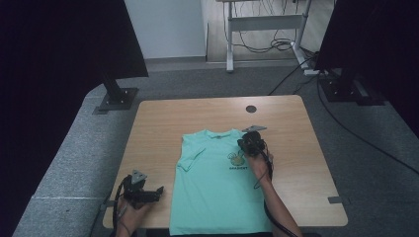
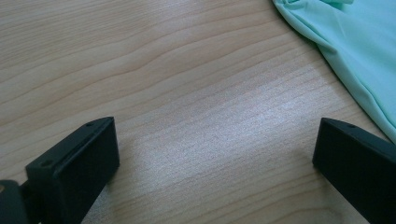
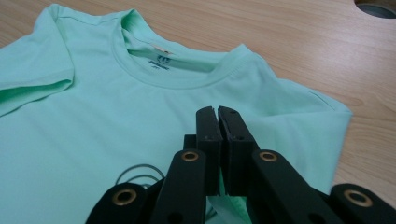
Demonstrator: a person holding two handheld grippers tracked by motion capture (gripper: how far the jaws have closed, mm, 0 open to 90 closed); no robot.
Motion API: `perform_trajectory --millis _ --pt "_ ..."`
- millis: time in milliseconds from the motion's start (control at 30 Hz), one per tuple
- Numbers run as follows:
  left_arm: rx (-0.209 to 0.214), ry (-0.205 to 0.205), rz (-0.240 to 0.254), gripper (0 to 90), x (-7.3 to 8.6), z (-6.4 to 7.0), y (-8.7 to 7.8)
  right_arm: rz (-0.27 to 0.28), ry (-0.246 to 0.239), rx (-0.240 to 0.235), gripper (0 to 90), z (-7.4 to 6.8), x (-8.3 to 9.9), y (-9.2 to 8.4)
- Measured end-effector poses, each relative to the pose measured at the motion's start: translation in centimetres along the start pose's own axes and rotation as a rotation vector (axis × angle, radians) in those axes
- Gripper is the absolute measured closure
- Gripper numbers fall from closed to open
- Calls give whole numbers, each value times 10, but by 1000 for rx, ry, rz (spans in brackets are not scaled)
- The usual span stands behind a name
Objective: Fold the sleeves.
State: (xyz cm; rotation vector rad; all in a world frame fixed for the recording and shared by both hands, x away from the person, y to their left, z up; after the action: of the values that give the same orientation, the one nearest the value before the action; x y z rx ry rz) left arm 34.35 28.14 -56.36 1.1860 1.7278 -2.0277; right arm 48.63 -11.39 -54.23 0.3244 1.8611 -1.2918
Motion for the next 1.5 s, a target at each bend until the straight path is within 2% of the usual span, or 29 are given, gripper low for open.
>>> perform_trajectory --millis 267,467,533,733,1133,1500 --pt "1 4 2 4 0 0 0 -22 -1 1 856 -6 -1 13" --pt "2 4 2 5 0 0 0 -32 9 -41 797 -7 -1 19" --pt "1 4 2 5 0 0 0 -28 13 -58 764 -8 -2 18" --pt "2 5 2 5 0 0 0 -16 7 -60 724 -10 -7 11" --pt "2 5 2 5 0 0 0 -10 9 -46 615 -4 -6 2" --pt "3 5 2 5 0 0 0 -1 6 -26 520 5 -2 -14"
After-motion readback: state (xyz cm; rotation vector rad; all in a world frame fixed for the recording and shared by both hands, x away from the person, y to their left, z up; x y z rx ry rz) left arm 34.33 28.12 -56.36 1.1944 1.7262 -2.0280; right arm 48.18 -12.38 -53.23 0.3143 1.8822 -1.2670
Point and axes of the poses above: each handheld gripper's, and its own axes: y roughly forward along the jaws, x roughly out of its underside, z roughly to its right, the point moved 4 cm from there along y, roughly forward along the jaws, and after that the axes turned 1 degree about -x, right-handed, at the moved point
